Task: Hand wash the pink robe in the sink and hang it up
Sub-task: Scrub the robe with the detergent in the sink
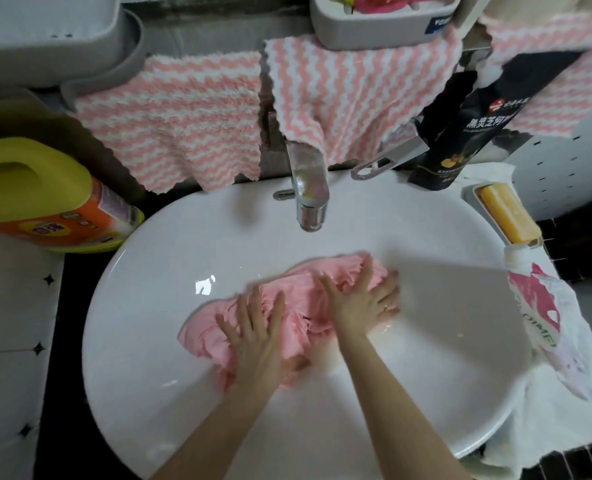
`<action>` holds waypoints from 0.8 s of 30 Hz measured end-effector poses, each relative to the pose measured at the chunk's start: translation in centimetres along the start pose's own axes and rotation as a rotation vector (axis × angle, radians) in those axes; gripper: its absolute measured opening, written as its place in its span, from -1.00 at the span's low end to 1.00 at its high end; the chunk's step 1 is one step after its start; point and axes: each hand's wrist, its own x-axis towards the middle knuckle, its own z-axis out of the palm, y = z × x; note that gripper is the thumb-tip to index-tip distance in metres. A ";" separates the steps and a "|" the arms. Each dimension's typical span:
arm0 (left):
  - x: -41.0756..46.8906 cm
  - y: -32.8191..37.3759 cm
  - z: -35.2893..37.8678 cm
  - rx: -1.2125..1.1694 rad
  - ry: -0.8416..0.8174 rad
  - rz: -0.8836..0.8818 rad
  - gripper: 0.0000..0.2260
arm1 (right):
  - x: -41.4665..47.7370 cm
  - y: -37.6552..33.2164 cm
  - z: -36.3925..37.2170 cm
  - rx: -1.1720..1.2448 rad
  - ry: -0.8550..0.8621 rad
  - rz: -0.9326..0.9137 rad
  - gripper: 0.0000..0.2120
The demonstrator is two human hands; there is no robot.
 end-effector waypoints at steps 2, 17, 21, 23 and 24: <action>0.2 -0.9 -0.1 0.003 -0.009 0.012 0.05 | 0.0 0.7 1.4 -0.070 0.098 -0.160 -0.21; -0.5 -2.5 1.0 -0.358 0.207 -0.054 -0.32 | -4.5 0.6 -0.7 0.313 -0.375 -0.828 -0.71; -0.2 -2.4 2.1 -0.281 0.303 0.003 -0.61 | -5.0 -0.2 3.3 0.086 -0.126 -1.069 -0.75; 0.1 -2.6 2.4 -0.309 0.285 -0.045 -0.54 | -3.6 -0.6 4.7 -0.017 -0.104 -1.079 -0.71; 0.1 -2.7 2.6 -0.328 0.292 -0.058 -0.48 | -2.7 -0.9 5.1 -0.059 -0.114 -1.056 -0.69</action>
